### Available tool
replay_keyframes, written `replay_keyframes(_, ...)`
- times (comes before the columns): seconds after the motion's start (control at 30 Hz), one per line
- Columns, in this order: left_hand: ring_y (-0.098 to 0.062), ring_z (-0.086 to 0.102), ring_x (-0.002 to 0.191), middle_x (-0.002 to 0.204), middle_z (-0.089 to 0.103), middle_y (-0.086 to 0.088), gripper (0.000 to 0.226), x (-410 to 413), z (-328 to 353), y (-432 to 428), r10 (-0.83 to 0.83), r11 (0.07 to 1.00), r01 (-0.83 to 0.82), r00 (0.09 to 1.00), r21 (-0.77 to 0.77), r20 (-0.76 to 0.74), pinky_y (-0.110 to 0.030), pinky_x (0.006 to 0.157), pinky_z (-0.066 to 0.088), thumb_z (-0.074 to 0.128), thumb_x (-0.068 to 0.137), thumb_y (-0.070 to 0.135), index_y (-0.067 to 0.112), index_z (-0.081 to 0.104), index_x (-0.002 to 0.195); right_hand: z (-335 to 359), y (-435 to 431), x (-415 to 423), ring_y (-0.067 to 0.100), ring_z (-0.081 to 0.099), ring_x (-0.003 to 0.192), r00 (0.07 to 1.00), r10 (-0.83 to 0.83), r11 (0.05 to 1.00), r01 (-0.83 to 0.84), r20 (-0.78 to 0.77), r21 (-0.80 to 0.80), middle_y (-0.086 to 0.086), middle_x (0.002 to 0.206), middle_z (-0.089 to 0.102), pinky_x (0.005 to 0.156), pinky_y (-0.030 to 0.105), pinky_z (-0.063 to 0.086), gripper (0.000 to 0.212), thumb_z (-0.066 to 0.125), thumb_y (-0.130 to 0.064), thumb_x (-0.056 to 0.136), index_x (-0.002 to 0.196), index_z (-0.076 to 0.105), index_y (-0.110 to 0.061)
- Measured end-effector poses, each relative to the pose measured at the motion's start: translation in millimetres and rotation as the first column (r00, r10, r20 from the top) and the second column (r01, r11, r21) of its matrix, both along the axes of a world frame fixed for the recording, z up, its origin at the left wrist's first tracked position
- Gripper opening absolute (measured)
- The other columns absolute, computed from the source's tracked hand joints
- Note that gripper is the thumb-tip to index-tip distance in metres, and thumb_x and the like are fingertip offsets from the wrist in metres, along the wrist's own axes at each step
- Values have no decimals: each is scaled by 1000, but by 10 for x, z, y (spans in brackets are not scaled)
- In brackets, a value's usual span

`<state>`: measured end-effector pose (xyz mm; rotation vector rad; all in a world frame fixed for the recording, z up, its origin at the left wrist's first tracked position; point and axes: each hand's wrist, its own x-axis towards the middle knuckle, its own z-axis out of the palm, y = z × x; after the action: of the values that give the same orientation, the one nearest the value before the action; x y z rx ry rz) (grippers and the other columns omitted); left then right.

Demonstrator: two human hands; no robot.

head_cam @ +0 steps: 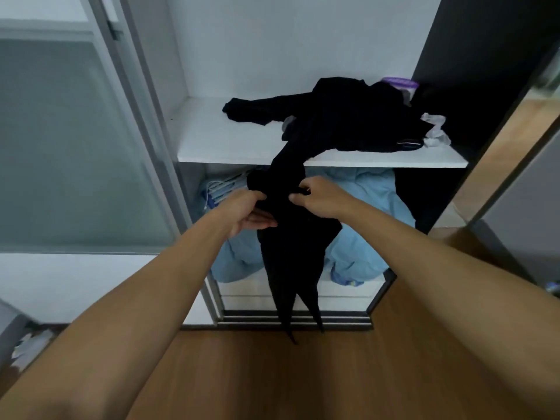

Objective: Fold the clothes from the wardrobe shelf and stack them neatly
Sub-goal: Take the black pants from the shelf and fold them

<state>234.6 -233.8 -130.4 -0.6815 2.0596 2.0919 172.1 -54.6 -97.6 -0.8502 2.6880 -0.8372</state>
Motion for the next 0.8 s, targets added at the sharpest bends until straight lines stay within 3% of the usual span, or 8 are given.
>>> replay_keyframes(0.1,-21,72,54,61,72,-10,19,-57,41,172,5,999,-5,1000,48,3,-21,44,52,46,100,20,7,60,94,-75,26,53,17,62,92,999,31,996,-27,40,-80,6,103,67,71,25,46,25,55,-27,100,111,67,-7)
replay_keyframes(0.2,-22,74,61,68,75,-12,20,-74,56,230,-15,999,15,1000,42,-10,-23,48,54,48,100,20,7,62,97,-63,119,26,7,57,75,995,14,989,0,95,-146,-2,86,64,56,8,38,19,53,-27,102,98,65,-13)
replay_keyframes(0.3,-24,75,66,73,75,-15,20,-68,84,291,-74,997,73,997,36,18,-25,53,58,49,101,21,6,62,100,-53,184,-12,5,50,62,996,-8,989,22,89,-149,-3,71,56,49,9,35,24,53,-25,102,89,64,-8)
replay_keyframes(0.43,-24,75,64,73,75,-16,20,-51,135,346,-48,997,46,998,63,31,-25,52,58,49,101,20,5,62,99,-35,190,-6,10,52,61,985,-17,979,50,169,-195,1,70,56,58,21,38,32,56,-34,100,82,59,-8)
replay_keyframes(0.53,-25,75,68,79,75,-17,23,-44,158,313,-13,994,12,1000,109,8,-26,54,58,51,100,18,2,64,108,-9,190,54,0,64,85,943,89,983,-31,320,-182,-10,96,69,71,13,46,32,68,-46,90,108,66,-19)
replay_keyframes(0.67,-26,76,85,94,76,-17,32,-25,173,217,-106,990,107,994,93,-15,-29,64,60,54,100,32,4,63,112,-16,188,-12,4,54,62,990,100,994,-96,98,-48,2,80,61,54,18,42,24,66,-2,82,105,63,3)
replay_keyframes(0.73,-25,74,94,100,77,-13,48,6,127,69,-176,984,173,983,-44,-52,-30,69,60,62,91,52,8,68,109,17,228,-90,6,55,58,993,68,995,-60,93,-76,3,74,61,56,24,45,24,60,6,80,103,67,2)
replay_keyframes(0.8,-23,73,98,98,77,-4,51,42,27,-120,-92,974,66,990,-219,-111,-32,77,58,71,81,60,14,72,103,71,291,-140,8,62,65,986,74,990,-55,151,-130,2,81,67,63,26,50,31,59,8,81,105,71,-8)
